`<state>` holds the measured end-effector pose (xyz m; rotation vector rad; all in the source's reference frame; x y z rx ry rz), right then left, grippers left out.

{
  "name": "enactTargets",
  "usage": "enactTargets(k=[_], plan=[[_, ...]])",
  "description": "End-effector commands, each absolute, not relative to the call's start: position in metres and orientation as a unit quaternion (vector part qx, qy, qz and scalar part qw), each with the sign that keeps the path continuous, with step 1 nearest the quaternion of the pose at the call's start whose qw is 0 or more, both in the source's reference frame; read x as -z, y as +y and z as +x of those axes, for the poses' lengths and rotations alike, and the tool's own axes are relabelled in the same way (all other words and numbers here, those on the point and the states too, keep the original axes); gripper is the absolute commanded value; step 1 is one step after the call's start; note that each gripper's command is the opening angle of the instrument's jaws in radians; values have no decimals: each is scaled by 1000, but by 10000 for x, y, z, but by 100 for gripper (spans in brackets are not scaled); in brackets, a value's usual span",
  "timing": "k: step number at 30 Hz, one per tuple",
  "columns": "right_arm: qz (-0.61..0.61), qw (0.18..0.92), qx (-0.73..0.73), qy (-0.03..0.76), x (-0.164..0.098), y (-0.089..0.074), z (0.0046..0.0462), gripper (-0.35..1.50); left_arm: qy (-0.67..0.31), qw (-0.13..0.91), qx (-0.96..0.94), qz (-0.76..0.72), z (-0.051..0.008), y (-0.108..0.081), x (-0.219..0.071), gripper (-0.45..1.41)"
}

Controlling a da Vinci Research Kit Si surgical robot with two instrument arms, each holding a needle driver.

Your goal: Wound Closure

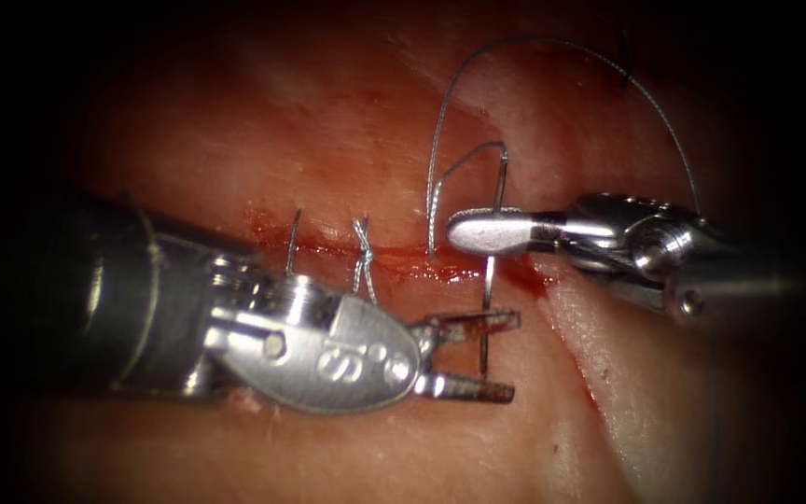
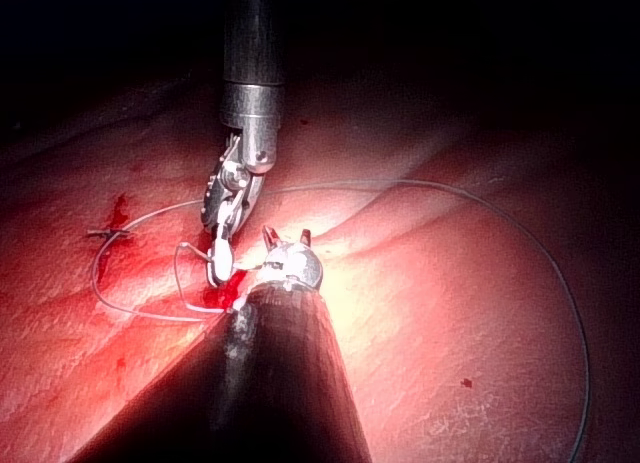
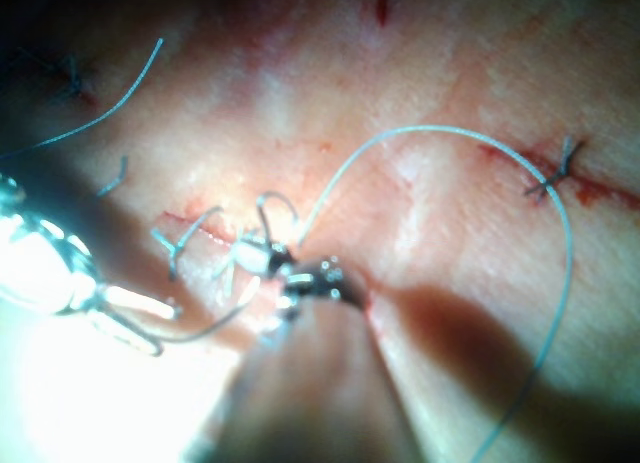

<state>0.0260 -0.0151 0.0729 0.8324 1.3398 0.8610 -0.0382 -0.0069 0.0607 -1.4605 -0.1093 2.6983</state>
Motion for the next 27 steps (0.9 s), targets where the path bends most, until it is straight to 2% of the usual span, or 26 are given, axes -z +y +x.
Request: enactTargets(k=[1,11,15,27], plan=[[347,626,-370,592,-740,-148,264,-35,-44,43,-877,-477,-387,-71,-614,29],[262,638,-377,618,-764,-114,260,-35,-69,47,-884,-460,-366,-76,-654,17],[251,642,-371,623,-766,-104,256,-35,-87,71,-883,-455,-355,-70,-671,2],[214,650,-347,642,-759,-92,257,-35,-119,109,-901,-403,-339,-38,-734,-6]])
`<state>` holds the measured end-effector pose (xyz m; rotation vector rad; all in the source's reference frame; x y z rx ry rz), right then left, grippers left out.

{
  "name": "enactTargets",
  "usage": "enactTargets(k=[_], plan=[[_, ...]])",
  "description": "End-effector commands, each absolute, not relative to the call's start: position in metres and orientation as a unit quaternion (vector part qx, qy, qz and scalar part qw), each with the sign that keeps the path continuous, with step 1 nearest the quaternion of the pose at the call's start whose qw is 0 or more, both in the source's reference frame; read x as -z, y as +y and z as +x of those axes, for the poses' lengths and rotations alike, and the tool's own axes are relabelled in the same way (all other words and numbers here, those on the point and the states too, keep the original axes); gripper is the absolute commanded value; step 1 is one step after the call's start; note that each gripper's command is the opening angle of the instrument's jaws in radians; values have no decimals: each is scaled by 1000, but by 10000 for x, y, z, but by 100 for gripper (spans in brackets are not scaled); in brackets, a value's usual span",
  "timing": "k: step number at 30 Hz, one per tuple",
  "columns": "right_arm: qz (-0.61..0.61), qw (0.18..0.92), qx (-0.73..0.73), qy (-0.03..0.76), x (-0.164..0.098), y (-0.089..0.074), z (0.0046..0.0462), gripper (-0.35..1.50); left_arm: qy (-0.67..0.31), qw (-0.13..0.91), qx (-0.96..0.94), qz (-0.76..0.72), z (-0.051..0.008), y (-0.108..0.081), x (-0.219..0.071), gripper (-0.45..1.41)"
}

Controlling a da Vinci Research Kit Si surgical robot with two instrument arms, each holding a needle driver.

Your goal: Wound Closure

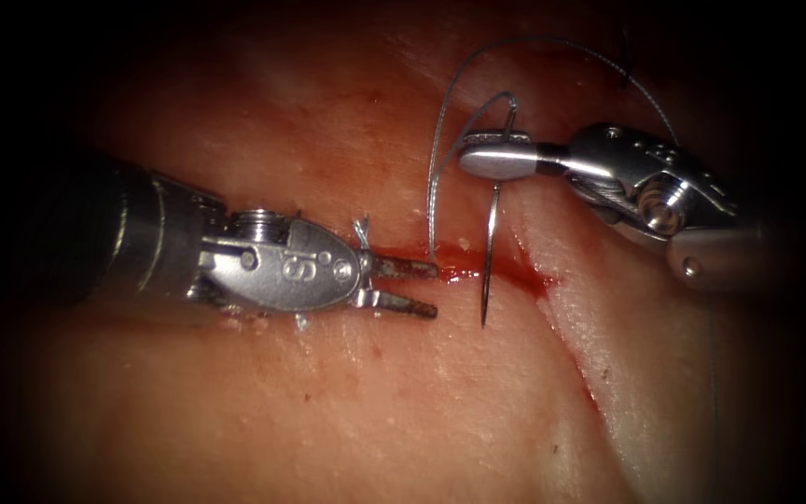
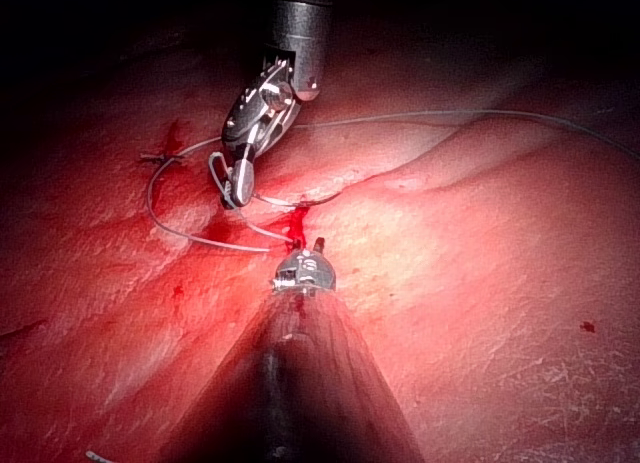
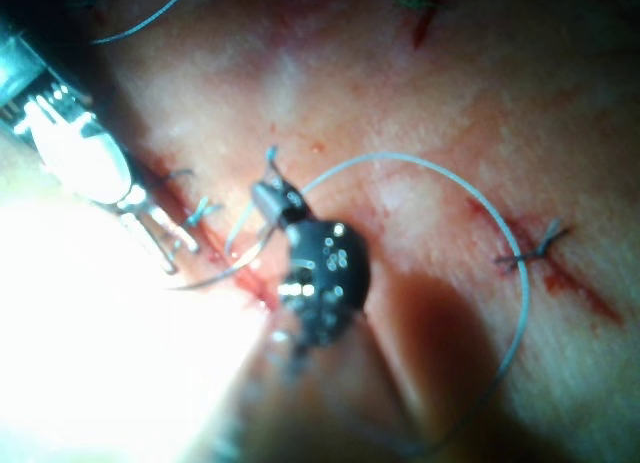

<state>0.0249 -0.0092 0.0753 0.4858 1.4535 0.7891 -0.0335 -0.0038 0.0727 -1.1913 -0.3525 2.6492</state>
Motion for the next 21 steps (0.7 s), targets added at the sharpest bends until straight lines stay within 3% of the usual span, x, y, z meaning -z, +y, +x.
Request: enactTargets(k=[1,21], plan=[[212,651,-345,642,-759,-92,257,-35,-121,110,-904,-396,-337,-34,-739,-6],[129,678,-280,668,-758,-88,275,-35,-142,140,-920,-337,-324,-28,-812,-20]])
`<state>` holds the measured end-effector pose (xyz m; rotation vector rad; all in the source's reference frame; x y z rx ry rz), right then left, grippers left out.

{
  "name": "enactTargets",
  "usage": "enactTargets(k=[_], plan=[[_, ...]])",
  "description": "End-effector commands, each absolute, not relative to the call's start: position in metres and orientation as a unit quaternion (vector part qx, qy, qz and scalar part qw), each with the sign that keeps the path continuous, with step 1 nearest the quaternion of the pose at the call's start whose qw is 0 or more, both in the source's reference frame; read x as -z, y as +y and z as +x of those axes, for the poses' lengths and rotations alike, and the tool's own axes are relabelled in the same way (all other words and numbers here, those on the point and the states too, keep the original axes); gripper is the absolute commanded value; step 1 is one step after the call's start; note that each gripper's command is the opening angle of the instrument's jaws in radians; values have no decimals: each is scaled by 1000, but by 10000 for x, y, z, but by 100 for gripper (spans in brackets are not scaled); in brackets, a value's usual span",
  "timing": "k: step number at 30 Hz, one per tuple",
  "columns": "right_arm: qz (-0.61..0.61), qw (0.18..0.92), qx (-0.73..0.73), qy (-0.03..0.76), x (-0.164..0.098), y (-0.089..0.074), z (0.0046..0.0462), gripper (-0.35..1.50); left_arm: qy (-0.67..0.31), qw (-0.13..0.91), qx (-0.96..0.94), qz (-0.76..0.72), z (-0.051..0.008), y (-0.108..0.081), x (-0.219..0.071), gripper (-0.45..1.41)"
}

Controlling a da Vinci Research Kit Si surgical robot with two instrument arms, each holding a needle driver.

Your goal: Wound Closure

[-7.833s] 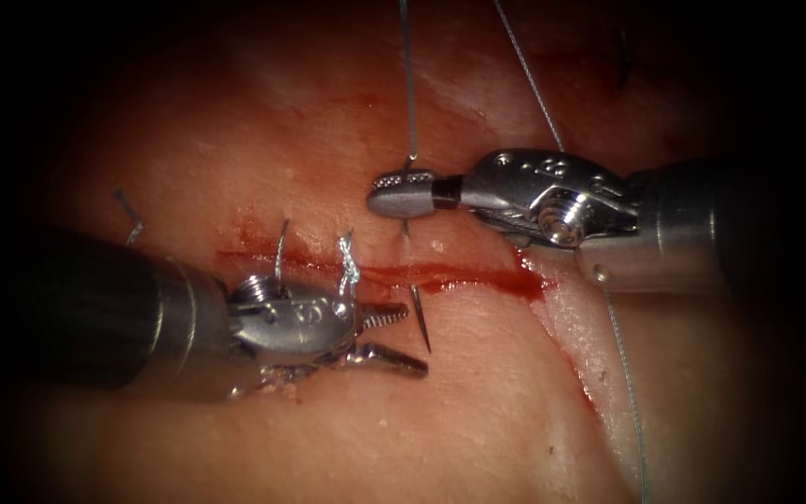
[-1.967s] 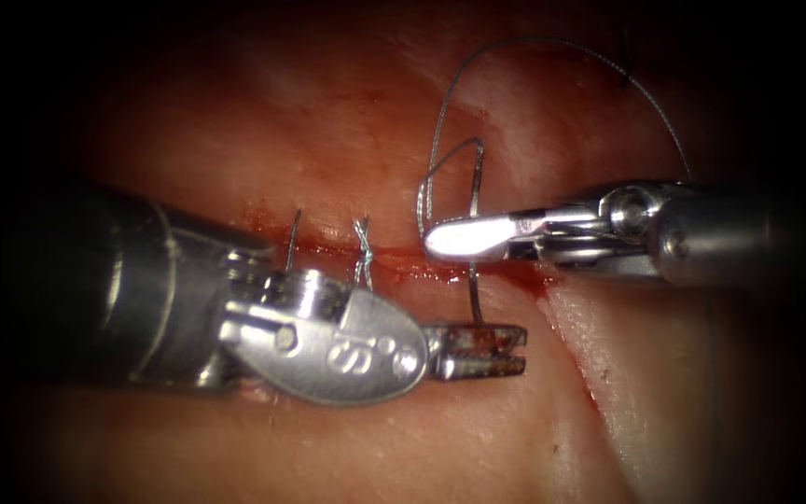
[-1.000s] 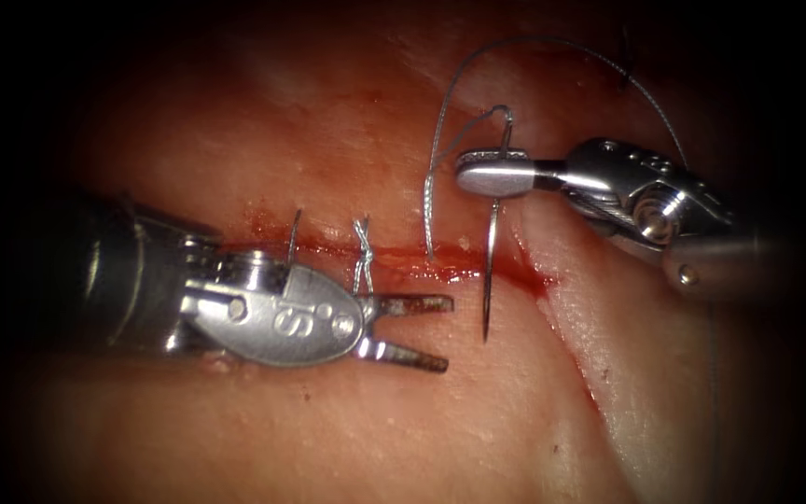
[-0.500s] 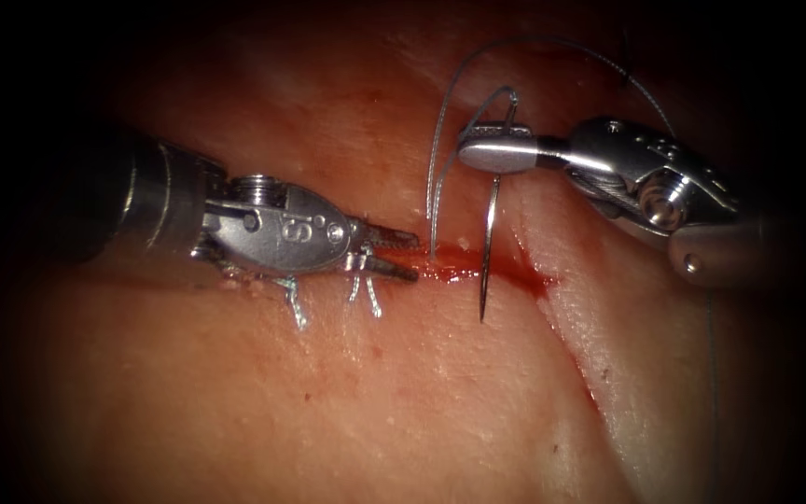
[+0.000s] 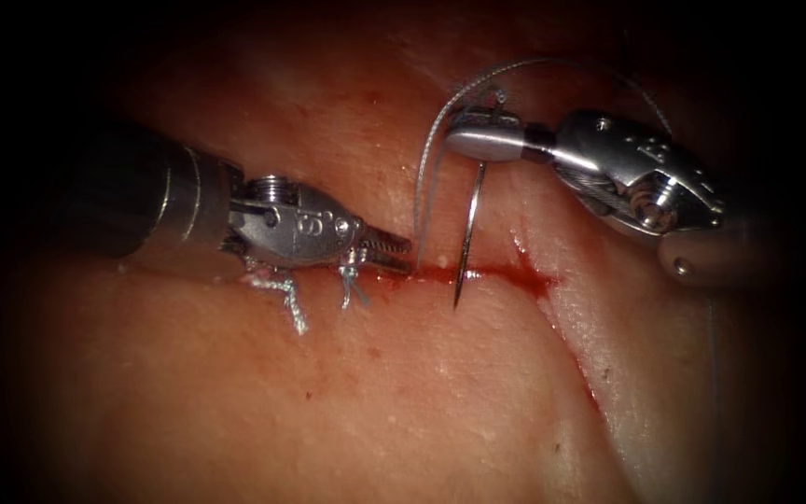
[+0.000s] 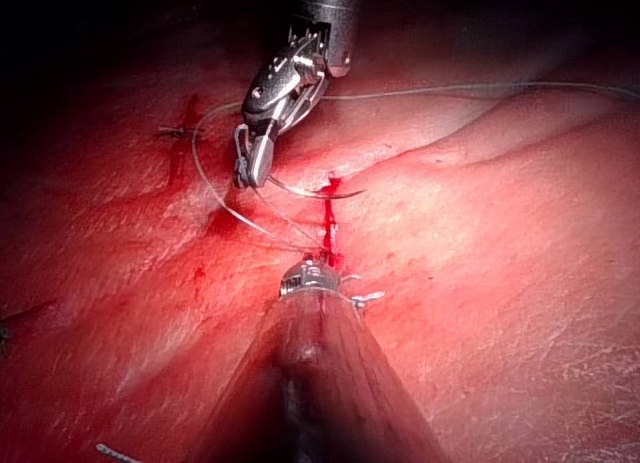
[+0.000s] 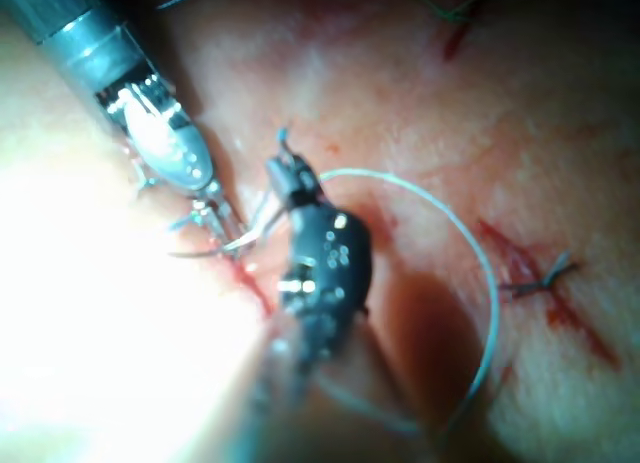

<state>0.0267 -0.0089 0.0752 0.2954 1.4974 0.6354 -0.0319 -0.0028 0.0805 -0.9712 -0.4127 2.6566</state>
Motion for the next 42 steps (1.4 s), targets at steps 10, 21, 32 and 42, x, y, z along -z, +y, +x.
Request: enactTargets(k=[10,21,32,42], plan=[[55,704,-216,675,-767,-87,289,-35,-150,142,-924,-322,-319,-28,-835,-20],[11,733,-168,659,-788,-84,297,-35,-154,142,-924,-319,-312,-28,-840,-15],[-11,754,-152,638,-808,-88,299,-35,-157,141,-924,-320,-307,-29,-833,-10],[-16,760,-124,638,-808,-107,312,-35,-159,140,-923,-321,-305,-27,-830,-8]])
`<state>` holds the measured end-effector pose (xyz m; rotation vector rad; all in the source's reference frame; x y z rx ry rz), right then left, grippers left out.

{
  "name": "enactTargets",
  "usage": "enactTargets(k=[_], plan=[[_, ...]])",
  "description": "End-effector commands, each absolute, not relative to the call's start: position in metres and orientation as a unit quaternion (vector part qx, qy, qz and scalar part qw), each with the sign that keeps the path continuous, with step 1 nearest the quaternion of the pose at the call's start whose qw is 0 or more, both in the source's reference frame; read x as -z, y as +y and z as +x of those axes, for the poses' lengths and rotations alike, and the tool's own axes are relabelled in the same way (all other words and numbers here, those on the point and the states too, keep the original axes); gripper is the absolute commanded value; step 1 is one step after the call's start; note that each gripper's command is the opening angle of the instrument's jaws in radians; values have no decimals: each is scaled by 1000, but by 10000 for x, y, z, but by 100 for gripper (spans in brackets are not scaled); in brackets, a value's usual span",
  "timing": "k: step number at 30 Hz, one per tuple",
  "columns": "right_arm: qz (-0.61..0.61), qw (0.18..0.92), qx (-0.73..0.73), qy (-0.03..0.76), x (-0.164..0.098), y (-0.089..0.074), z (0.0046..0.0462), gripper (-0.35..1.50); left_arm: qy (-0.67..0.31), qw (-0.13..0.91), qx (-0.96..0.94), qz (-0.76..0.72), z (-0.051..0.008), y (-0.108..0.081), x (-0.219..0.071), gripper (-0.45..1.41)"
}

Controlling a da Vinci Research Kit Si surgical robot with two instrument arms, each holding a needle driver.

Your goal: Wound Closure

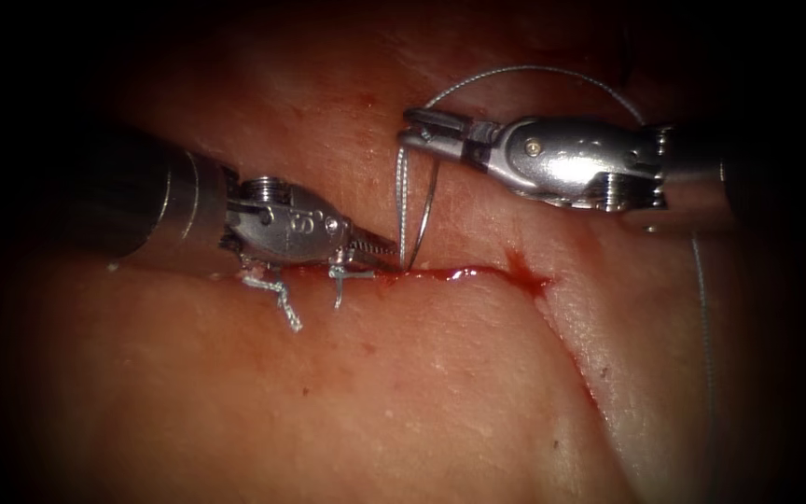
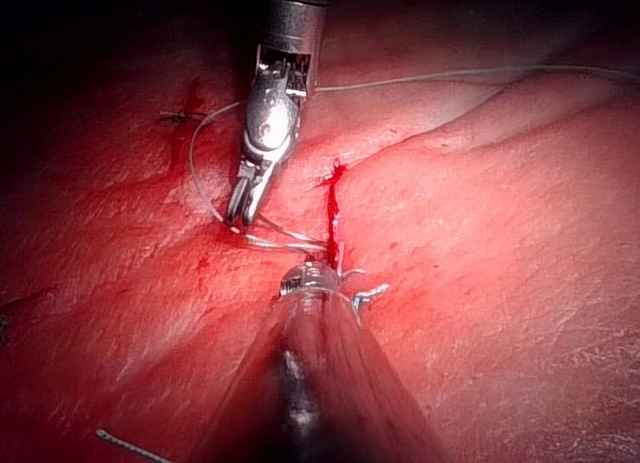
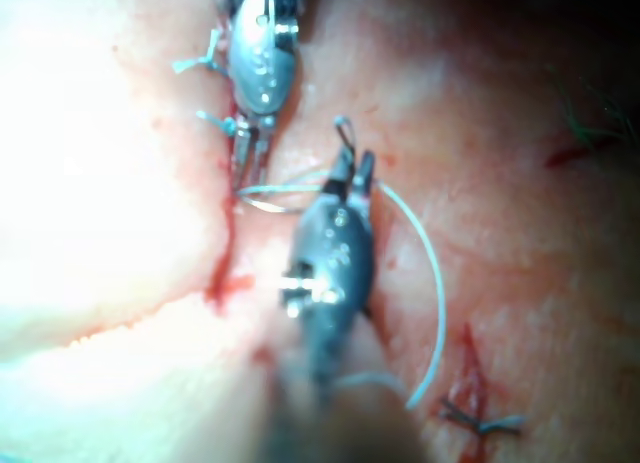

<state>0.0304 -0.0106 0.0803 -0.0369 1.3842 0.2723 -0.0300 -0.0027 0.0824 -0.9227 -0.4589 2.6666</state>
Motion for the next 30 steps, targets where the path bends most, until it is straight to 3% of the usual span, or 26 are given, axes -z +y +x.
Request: enactTargets(k=[1,30], plan=[[-14,759,-122,639,-807,-107,312,-35,-159,140,-923,-321,-305,-27,-829,-8],[57,682,-47,727,-786,-121,325,-35,-164,142,-922,-321,-305,-21,-802,-6]])
